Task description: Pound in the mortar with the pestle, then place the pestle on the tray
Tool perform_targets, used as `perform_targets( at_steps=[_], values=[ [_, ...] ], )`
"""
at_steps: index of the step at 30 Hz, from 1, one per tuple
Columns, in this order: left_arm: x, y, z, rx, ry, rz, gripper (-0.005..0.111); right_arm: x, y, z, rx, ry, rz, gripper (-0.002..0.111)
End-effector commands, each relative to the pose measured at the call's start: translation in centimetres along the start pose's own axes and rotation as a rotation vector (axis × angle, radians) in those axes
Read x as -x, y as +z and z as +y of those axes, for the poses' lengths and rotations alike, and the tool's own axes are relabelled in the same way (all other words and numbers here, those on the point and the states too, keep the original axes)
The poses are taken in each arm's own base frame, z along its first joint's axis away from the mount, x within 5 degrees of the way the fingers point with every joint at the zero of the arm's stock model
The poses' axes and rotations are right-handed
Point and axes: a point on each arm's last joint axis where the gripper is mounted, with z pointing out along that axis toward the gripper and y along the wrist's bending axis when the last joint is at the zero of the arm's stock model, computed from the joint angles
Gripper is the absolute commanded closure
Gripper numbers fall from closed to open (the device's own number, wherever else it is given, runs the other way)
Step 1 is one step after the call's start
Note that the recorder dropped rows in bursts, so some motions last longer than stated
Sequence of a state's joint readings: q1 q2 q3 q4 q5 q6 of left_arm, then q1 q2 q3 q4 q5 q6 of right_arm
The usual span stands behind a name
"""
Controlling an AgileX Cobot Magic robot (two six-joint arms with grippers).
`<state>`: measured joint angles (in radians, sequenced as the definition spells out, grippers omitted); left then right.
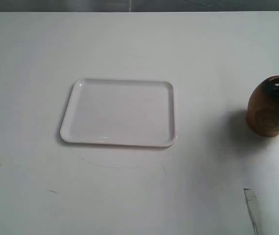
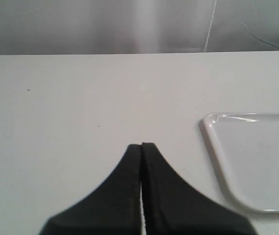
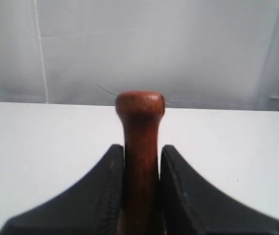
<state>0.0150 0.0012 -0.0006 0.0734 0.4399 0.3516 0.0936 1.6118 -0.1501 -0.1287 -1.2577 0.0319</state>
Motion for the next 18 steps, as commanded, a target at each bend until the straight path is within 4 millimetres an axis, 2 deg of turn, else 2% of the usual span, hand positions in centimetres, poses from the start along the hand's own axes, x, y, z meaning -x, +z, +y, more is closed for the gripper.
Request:
perform_targets(
  at_steps=[1, 2, 4, 5, 7, 9, 13, 18],
  values=[
    [0.0, 0.0, -0.1, -0.008, -0.012, -0.007, 0.107, -1.1, 0.2, -0.1, -0.006, 0.001, 0.075, 0.108],
    [0.0, 0.0, -0.1, -0.008, -0.012, -0.007, 0.107, -0.6, 0.1, -0.1, -0.006, -0.002, 0.048, 0.108],
    [0.0, 0.0, -0.1, -0.008, -0.012, -0.007, 0.107, 1.7, -0.5, 0.0, -0.005, -0.017, -0.064, 0.108],
    [0.0, 0.0, -0.1, -0.008, -0.012, -0.007, 0.107, 3.7, -1.3, 0.1, 0.000, -0.025, -0.166, 0.108],
    [0.0, 0.0, -0.1, -0.008, -0.012, -0.007, 0.107, 6.2, -2.7, 0.3, 0.006, -0.017, -0.298, 0.108],
    [0.0, 0.0, -0.1, -0.008, -0.012, -0.007, 0.107, 7.3, -3.4, 0.4, 0.007, -0.023, -0.359, 0.108],
    [0.0, 0.0, -0.1, -0.008, -0.012, -0.007, 0.107, 7.5, -3.6, 0.4, 0.005, -0.023, -0.370, 0.108],
    [0.0, 0.0, -0.1, -0.008, -0.012, -0.007, 0.107, 5.8, -2.5, 0.3, 0.004, -0.011, -0.267, 0.108]
  ],
)
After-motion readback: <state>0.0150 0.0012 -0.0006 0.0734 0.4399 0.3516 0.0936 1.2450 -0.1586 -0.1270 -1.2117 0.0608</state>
